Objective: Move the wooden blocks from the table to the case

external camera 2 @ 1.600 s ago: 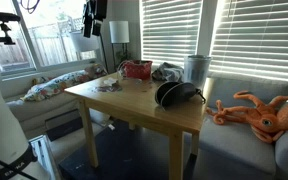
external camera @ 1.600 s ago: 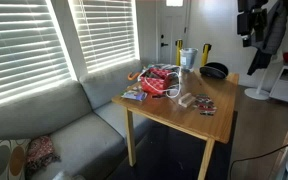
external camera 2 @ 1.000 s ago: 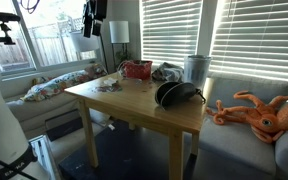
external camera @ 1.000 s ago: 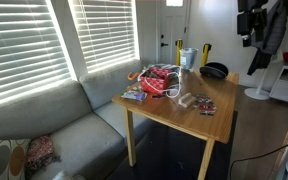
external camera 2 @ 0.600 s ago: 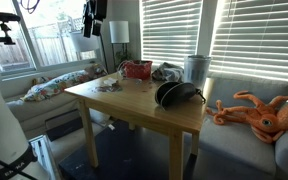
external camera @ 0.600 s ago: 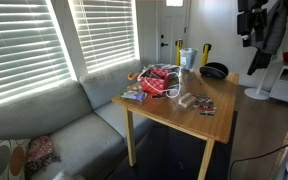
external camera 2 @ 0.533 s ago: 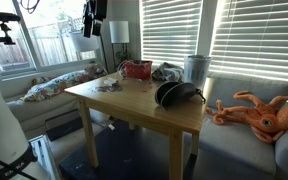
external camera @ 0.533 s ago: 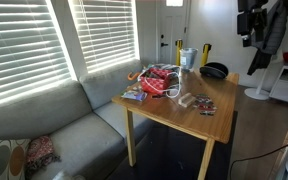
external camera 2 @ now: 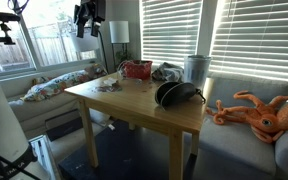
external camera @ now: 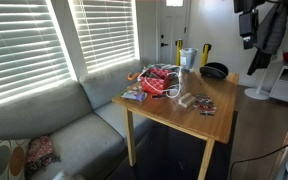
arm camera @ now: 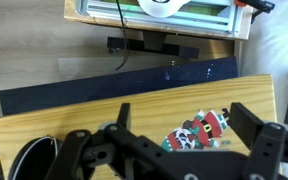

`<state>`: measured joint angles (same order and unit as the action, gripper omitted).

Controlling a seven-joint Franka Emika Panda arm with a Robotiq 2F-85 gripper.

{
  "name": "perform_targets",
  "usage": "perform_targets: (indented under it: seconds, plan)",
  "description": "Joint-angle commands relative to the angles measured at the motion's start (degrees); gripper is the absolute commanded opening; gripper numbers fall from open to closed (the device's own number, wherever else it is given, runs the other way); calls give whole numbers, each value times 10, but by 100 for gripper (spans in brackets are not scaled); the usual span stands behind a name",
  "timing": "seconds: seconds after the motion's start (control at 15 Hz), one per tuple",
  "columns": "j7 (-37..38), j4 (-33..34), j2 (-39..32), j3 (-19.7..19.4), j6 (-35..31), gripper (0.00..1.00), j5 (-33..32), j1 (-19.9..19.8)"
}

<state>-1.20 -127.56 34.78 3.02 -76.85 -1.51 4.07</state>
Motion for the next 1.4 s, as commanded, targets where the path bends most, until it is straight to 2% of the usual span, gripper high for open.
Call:
perform_targets:
  seconds: [0.0,0.33,0.6,0.8,0.87,1.0,1.2,1.33]
  plan:
    - [-57,-26,15,24,-7,100,-17,39]
    - [-116,-82,23,52,-68,100,-57,93]
    - [-180,-157,35,41,-193,100,-93,122]
    - [-244,-210,42,6,-316,100,-99,123]
    - [-200,-169,12,33,-260,100,-89,115]
    - [-228,-192,15,16,-303,100,-89,114]
    - [-236,-195,19,12,-308,100,-90,114]
    - [-295,-206,12,-4,-355,100,-92,131]
